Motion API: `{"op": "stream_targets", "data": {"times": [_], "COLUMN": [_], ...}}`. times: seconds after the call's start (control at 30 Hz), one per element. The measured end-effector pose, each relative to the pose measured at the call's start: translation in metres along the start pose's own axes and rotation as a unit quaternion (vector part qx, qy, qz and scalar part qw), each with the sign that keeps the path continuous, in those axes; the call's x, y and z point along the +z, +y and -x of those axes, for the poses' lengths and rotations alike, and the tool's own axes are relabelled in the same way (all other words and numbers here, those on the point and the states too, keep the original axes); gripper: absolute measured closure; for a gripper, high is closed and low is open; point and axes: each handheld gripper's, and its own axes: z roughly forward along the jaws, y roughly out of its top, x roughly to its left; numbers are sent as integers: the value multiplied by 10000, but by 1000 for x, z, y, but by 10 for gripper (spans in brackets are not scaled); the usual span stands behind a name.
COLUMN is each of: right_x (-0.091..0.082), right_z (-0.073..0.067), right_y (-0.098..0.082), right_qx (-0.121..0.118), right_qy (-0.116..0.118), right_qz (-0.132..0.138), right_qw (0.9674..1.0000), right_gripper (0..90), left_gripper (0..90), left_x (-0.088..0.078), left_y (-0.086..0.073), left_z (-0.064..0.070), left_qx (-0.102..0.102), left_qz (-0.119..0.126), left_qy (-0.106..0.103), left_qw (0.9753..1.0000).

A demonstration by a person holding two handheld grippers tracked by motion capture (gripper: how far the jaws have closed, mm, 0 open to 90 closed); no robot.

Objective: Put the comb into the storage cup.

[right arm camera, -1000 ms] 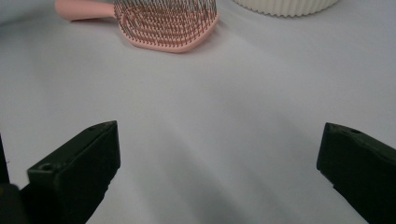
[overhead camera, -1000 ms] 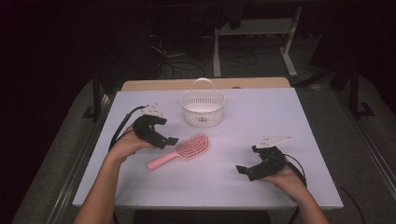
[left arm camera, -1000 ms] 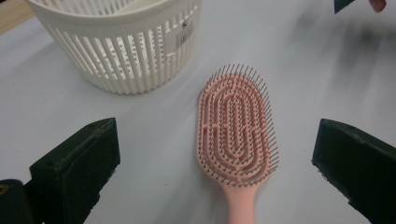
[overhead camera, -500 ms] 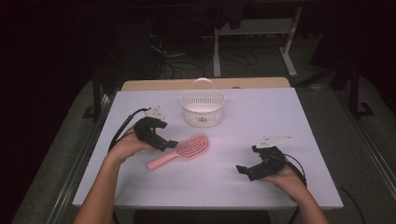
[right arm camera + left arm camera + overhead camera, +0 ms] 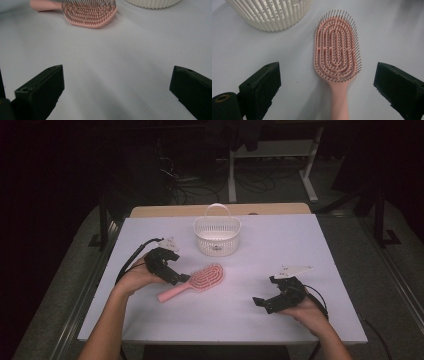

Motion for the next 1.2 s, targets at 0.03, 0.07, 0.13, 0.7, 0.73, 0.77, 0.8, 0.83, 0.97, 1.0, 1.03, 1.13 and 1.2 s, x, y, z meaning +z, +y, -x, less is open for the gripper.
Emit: {"op": "stream_targets", "data": {"times": [0.03, 0.07, 0.13, 0.7, 0.73, 0.77, 0.8, 0.83, 0.97, 1.0, 1.03, 1.13, 1.2], "right_x": [0, 0, 0, 0, 0, 0, 0, 0, 0, 0, 0, 0, 0], "right_z": [0, 0, 0, 0, 0, 0, 0, 0, 0, 0, 0, 0, 0], "right_y": [0, 0, 0, 0, 0, 0, 0, 0, 0, 0, 0, 0, 0], "right_qx": [2, 4, -1, -1, -3, -1, 0, 0, 6, 5, 4, 7, 5], "right_qy": [-2, 0, -1, 1, 0, -1, -1, 0, -1, -2, -2, -1, -1], "right_qz": [4, 5, 1, -3, -1, 2, 2, 2, 0, -2, -4, -4, -7], "right_qw": [10000, 10000, 10000, 10000, 10000, 10000, 10000, 10000, 10000, 10000, 10000, 10000, 10000], "right_gripper": [0, 0, 0, 0, 0, 0, 0, 0, 0, 0, 0, 0, 0], "left_gripper": [73, 73, 77, 139, 144, 147, 151, 156, 186, 192, 200, 225, 240], "left_x": [0, 1, 1, 8, 8, 8, 9, 10, 12, 12, 13, 14, 15], "left_y": [0, 0, -1, -3, -3, -3, -3, -3, -3, -3, -3, -3, -3], "left_z": [0, 0, 0, 3, 3, 3, 3, 4, 5, 5, 5, 6, 7], "left_qx": [10, 2, 6, 9, 7, 7, 18, 23, 61, 70, 75, 74, 90], "left_qz": [-41, -61, -124, -521, -543, -543, -586, -618, -687, -719, -746, -807, -851], "left_qy": [-3, -5, -4, -90, -96, -96, -99, -98, -146, -131, -130, -172, -158], "left_qw": [10000, 10000, 9999, 9986, 9985, 9985, 9982, 9980, 9975, 9973, 9971, 9966, 9962]}}
